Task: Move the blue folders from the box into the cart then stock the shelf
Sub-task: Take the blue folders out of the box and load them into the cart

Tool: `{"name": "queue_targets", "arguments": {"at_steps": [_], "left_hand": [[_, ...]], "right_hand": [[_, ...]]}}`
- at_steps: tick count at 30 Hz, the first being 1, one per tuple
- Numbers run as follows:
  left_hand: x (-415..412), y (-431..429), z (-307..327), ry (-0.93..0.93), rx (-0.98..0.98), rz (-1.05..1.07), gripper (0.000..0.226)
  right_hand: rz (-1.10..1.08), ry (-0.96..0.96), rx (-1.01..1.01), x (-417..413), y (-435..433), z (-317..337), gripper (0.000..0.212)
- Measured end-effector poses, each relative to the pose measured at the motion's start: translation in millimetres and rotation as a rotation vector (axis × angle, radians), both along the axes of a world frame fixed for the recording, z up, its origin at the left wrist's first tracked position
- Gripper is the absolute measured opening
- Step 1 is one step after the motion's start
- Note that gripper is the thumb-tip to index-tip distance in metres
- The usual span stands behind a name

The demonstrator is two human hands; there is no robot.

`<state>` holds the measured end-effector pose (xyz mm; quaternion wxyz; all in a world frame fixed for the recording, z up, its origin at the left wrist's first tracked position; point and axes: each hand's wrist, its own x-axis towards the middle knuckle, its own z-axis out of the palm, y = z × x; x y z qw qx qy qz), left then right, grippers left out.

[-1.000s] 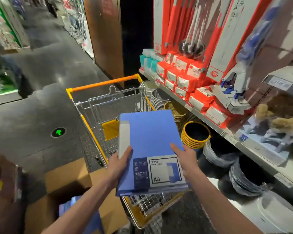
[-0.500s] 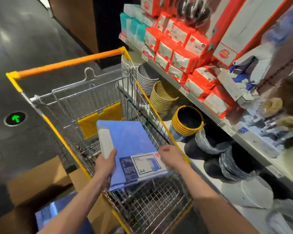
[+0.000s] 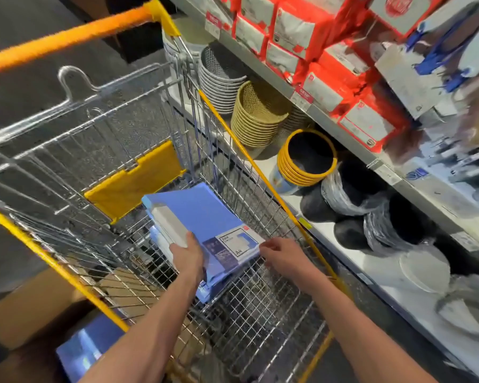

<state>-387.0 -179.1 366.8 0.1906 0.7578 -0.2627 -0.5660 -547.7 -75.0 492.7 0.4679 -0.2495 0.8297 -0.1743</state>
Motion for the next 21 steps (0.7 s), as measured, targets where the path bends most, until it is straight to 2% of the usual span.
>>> {"name": "queue_targets", "arguments": {"at_steps": [2,5,8,10,12,13,16,21], "left_hand": [[-8,-3,3,-0.033,-0.029,-0.034,0.056],[-9,-5,-8,-0.038,-0.028,-0.177,0.062],[4,-8,-33,-0.033,0.075,-0.307,0.061],[22,-6,-67,-0.024,0.088,-0.424,0.059],[34,2,-42,-0.069,0.040,-0.556,0.080],[38,7,-21,-0.065,0.003,-0.602,0.076],[47,27,35,-0.024,-0.124,-0.705,0.046],[74,64,97,-0.034,-0.356,-0.776,0.026]], "right_hand": [[0.017,-0.033,-0.012,-1,-2,-4,0.019],[0.027,-0.044,-0.029,5,-7,-6,0.026],[0.061,0.032,-0.048,8,-6,-12,0.022],[0.028,0.007,-0.059,11,1,-12,0.028],[0.031,-0.016,-0.059,15,12,-8,0.029],[0.033,-0.018,-0.045,18,18,-6,0.027],[0.021,-0.033,-0.022,24,34,0,0.028],[0.145,0.000,-0.100,50,52,26,0.032]]}}
